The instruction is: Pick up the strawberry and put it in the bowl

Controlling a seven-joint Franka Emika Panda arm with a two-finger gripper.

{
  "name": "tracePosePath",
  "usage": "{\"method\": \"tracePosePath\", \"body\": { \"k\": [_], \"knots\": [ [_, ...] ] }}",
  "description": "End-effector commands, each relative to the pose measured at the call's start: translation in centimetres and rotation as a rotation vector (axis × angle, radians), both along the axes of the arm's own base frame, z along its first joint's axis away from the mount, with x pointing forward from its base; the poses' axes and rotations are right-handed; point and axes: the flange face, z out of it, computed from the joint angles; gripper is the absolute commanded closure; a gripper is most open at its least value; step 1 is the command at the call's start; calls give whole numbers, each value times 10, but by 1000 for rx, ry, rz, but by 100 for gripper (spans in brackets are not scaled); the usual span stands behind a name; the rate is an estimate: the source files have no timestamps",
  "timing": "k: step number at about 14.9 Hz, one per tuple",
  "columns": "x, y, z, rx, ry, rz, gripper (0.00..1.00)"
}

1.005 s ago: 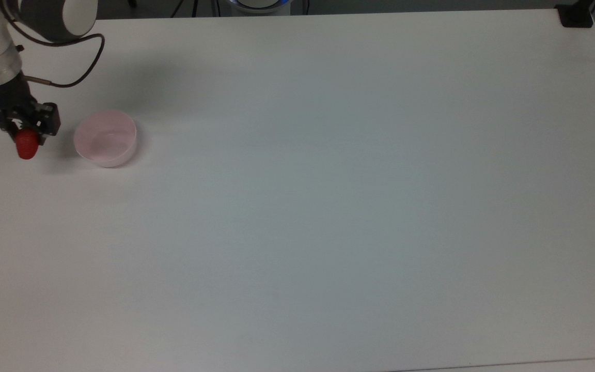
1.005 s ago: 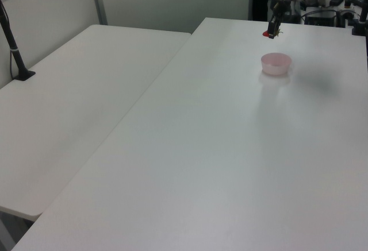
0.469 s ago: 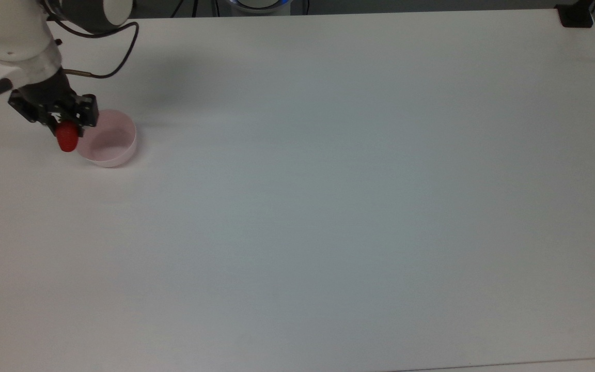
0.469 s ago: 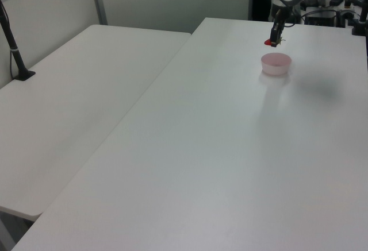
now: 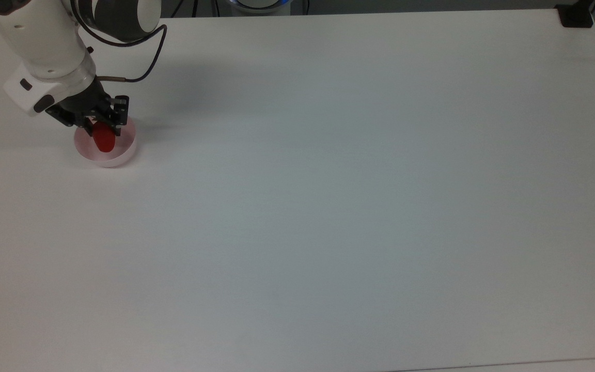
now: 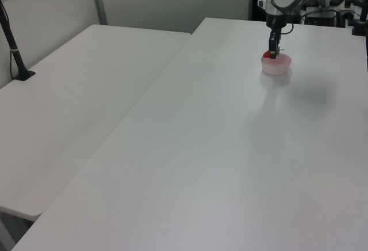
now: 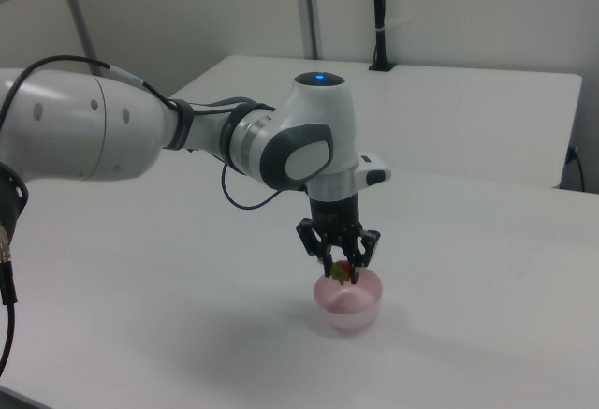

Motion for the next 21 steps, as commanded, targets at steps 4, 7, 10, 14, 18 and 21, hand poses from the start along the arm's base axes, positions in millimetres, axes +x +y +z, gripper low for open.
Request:
{"method": "tracePosePath", "body": {
  "k": [4, 7, 10, 14, 18, 21],
  "knots": [
    [-16, 32, 68, 3, 73, 23, 0],
    [-14, 70, 105, 2, 75, 38, 0],
    [-11, 124, 139, -16, 80, 29, 0],
    [-22, 189, 179, -42, 50, -69, 0],
    [-60, 209, 230, -58, 45, -153, 0],
    [-67, 220, 240, -57, 45, -136, 0]
  ]
}}
